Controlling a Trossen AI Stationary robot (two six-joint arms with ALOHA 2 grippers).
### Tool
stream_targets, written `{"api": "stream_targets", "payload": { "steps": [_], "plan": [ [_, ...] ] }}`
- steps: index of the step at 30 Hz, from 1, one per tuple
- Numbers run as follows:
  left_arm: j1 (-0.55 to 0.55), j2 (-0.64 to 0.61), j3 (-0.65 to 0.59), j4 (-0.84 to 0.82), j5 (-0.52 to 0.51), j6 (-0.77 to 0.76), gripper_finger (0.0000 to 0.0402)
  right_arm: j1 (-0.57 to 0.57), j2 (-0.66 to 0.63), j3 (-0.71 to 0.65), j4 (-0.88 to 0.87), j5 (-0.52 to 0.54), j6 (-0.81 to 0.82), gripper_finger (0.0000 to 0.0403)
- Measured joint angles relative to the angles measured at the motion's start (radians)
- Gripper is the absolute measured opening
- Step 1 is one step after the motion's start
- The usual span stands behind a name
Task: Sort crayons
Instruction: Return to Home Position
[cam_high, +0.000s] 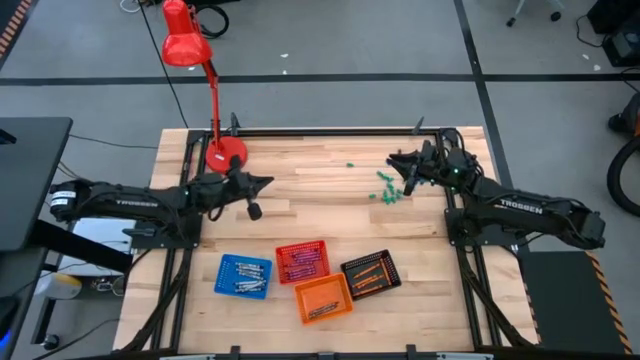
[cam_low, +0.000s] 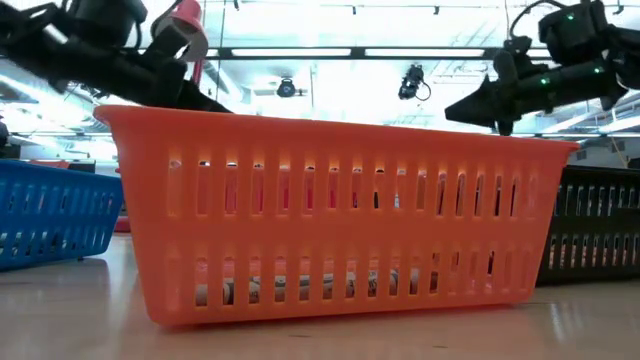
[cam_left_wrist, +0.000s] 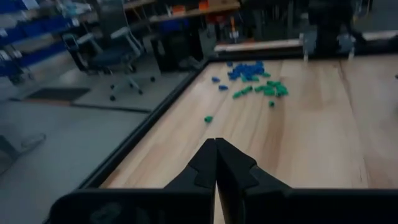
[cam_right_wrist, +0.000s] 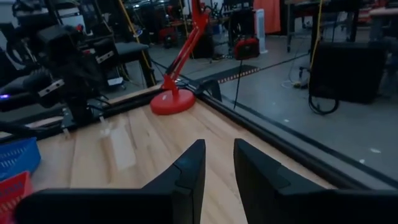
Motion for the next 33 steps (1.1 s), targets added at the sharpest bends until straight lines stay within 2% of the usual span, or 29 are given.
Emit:
{"api": "stream_targets", "payload": {
  "steps": [8,14,18,23,33],
  "plan": [
    [0.016,-0.006,-0.174,0.38,-0.036,0.027,0.0008,-0.004,-0.108,-0.089,0.004,0.038,0.067,0.0089],
    [0.063,-0.006,-0.248,0.492,-0.043,0.045,0.0011,-0.005,-0.146,-0.166,0.003,0.114,0.087,0.0089],
    [0.102,-0.005,-0.258,0.494,-0.047,0.024,0.0012,-0.005,-0.148,-0.198,-0.008,0.155,0.142,0.0089],
    [0.122,-0.004,-0.258,0.466,-0.048,0.01,0.0013,-0.005,-0.156,-0.197,0.053,0.109,0.161,0.0089],
    [0.122,-0.004,-0.258,0.429,-0.048,0.004,0.0013,-0.005,-0.154,-0.197,0.043,0.109,0.156,0.0089]
  ]
}}
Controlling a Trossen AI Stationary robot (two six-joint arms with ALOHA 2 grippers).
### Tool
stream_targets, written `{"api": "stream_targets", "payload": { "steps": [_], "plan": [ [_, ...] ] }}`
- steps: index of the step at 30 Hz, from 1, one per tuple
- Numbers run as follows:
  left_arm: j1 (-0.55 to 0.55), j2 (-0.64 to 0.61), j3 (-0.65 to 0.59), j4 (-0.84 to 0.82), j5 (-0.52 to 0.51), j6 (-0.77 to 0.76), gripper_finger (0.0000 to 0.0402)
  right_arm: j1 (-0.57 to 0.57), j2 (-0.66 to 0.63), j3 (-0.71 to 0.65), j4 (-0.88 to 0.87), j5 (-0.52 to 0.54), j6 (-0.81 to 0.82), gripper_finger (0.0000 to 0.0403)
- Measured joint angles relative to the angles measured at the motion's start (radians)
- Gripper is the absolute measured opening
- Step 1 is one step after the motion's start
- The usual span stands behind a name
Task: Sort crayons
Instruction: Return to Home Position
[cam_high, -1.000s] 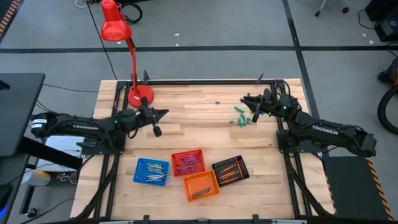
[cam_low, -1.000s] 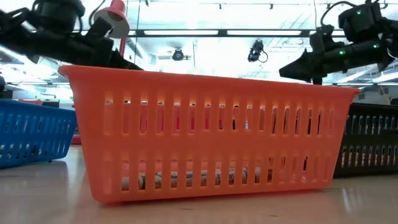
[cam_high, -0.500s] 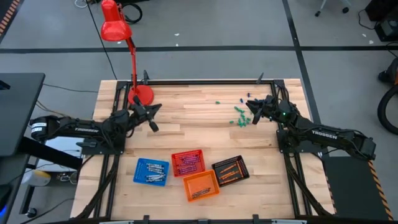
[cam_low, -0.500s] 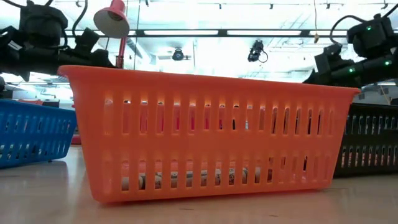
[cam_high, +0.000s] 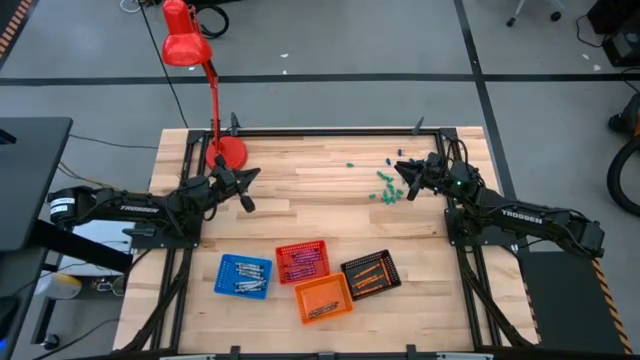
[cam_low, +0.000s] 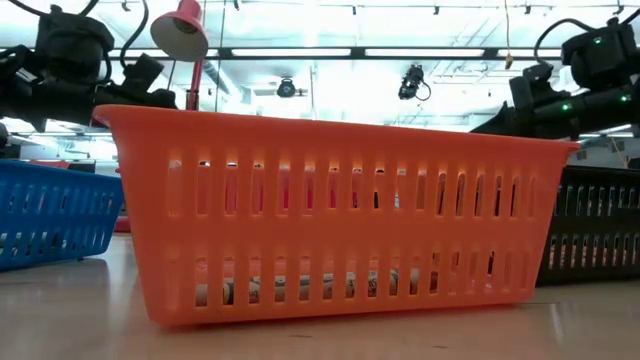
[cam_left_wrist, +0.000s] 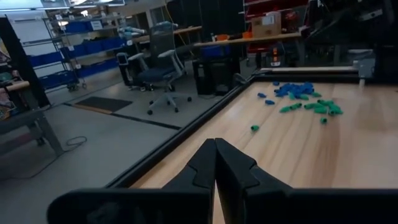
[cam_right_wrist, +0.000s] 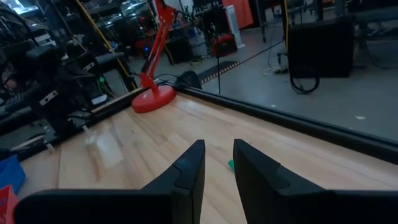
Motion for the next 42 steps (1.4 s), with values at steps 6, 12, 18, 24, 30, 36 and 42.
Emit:
{"api": "stream_targets", "payload": {
  "steps": [6,12,18,24,30,36,42],
  "plan": [
    [0.0,0.0,0.0,-0.013,0.0,-0.011,0.0013,0.0,0.0,0.0,-0.049,-0.003,0.005,0.0089],
    [0.002,-0.005,0.0,-0.076,0.0,-0.113,0.0013,-0.03,-0.017,0.036,-0.132,-0.103,0.213,0.0089],
    [0.002,-0.102,0.0,-0.17,0.0,-0.126,0.0014,-0.079,-0.096,0.04,-0.11,-0.27,0.234,0.0089],
    [0.002,-0.324,0.0,-0.377,0.0,-0.158,0.0014,-0.124,-0.262,0.04,-0.152,-0.336,0.233,0.0089],
    [0.002,-0.555,0.0,-0.576,0.013,-0.176,0.0014,-0.161,-0.43,0.04,-0.277,-0.337,0.233,0.0089],
    [0.002,-0.716,-0.001,-0.72,0.019,-0.189,0.0014,-0.192,-0.497,0.04,-0.356,-0.343,0.243,0.0089],
    [-0.001,-0.798,-0.001,-0.782,0.032,-0.195,0.0013,-0.188,-0.501,0.011,-0.353,-0.186,0.219,0.0089]
  ]
}}
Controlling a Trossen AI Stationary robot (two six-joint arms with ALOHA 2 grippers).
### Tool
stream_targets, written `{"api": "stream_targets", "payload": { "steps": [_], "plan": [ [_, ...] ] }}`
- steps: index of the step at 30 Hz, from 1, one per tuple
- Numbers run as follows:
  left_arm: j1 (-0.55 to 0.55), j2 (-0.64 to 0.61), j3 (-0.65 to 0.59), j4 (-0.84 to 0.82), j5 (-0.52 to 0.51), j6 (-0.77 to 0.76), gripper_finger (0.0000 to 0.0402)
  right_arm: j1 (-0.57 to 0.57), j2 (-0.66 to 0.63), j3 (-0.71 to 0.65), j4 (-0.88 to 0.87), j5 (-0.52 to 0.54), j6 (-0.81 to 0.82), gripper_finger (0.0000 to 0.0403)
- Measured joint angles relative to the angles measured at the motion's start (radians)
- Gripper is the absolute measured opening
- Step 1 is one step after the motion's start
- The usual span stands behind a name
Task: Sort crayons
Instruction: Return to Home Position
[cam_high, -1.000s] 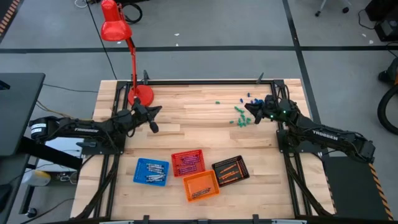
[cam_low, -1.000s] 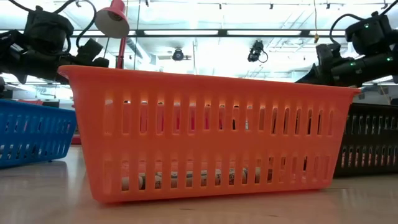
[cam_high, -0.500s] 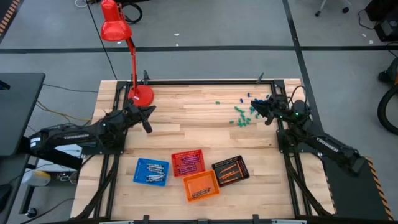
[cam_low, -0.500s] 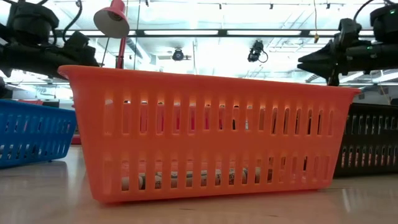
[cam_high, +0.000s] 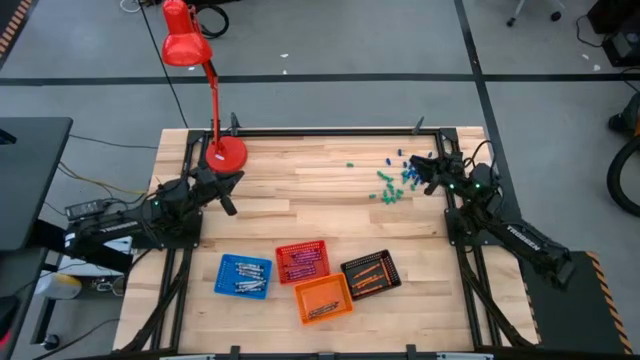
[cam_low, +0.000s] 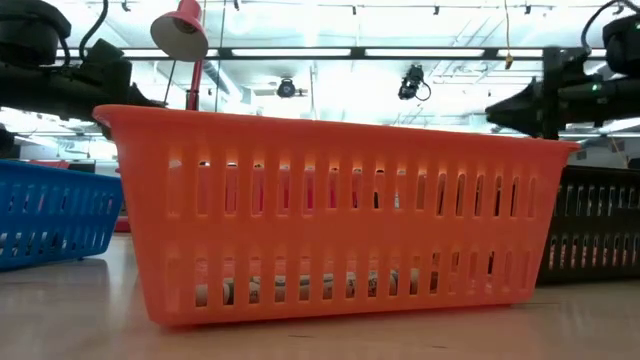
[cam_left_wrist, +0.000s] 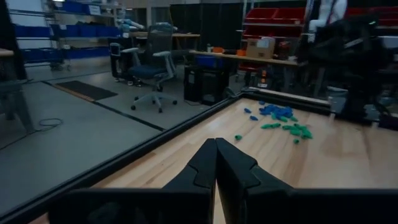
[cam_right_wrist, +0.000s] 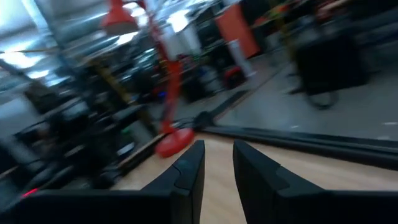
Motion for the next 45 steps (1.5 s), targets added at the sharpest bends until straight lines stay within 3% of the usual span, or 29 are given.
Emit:
{"api": "stream_targets", "payload": {
  "steps": [4,7,9,17,26,37,45],
  "plan": [
    [-0.001,0.0,0.0,-0.004,0.032,-0.002,0.0014,0.009,0.004,-0.011,-0.022,0.158,0.008,0.0089],
    [-0.001,0.007,0.0,-0.004,0.032,-0.021,0.0014,0.014,0.01,-0.011,-0.024,0.207,0.039,0.0089],
    [-0.001,0.006,0.0,-0.004,0.032,-0.058,0.0014,0.014,0.014,-0.011,-0.035,0.21,0.027,0.0089],
    [0.0,0.006,0.0,-0.003,0.03,-0.065,0.0014,0.014,0.028,-0.011,-0.049,0.21,-0.295,0.0089],
    [0.0,0.006,-0.001,-0.003,0.029,0.218,0.0014,0.056,0.028,-0.011,-0.048,0.226,-0.296,0.0089],
    [0.0,0.006,-0.001,-0.003,0.029,0.216,0.0014,0.231,0.03,-0.011,-0.044,0.221,-0.295,0.0089],
    [0.0,0.006,-0.001,-0.003,0.029,0.212,0.0014,0.271,0.03,-0.011,-0.044,0.22,-0.295,0.0089]
  ]
}}
